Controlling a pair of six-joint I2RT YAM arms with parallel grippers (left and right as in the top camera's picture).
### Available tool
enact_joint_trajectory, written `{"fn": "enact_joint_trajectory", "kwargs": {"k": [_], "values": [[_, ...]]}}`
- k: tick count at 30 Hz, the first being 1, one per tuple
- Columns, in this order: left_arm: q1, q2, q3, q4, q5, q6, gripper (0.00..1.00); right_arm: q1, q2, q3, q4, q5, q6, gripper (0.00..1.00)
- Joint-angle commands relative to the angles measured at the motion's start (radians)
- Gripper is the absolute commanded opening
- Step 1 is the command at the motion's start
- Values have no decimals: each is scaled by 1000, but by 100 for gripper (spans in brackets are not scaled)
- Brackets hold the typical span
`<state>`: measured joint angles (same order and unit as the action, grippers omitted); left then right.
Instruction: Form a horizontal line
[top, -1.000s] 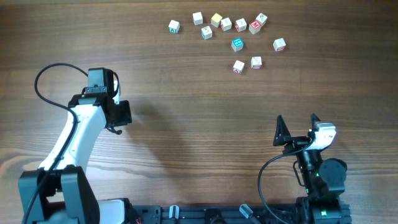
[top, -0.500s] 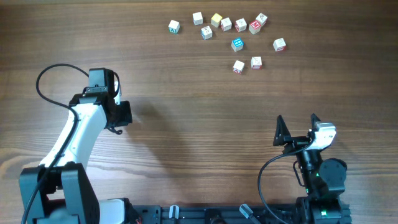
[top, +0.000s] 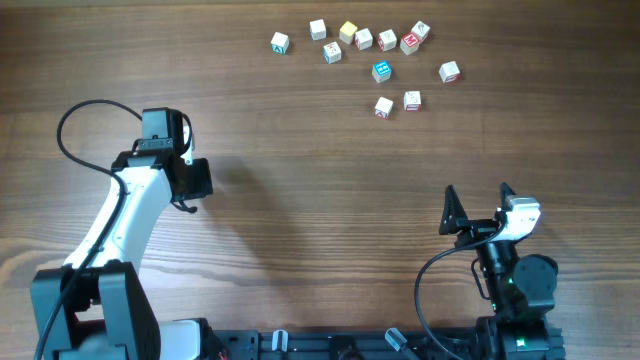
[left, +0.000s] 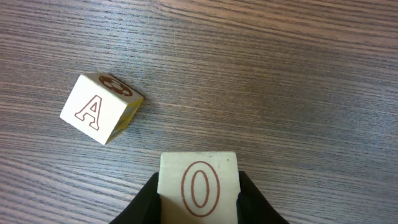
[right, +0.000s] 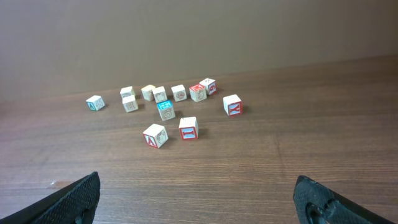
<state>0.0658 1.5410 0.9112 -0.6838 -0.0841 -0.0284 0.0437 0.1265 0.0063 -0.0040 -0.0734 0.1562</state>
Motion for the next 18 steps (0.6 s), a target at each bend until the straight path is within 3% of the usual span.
{"fn": "enact_joint_trajectory", "kwargs": {"k": [1,18], "values": [[4,10,-10,0,8,-6,4,-5,-4,1,2,14,2,100],[4,10,-77,108,-42,-2,4,-5,-4,1,2,14,2,100]]}}
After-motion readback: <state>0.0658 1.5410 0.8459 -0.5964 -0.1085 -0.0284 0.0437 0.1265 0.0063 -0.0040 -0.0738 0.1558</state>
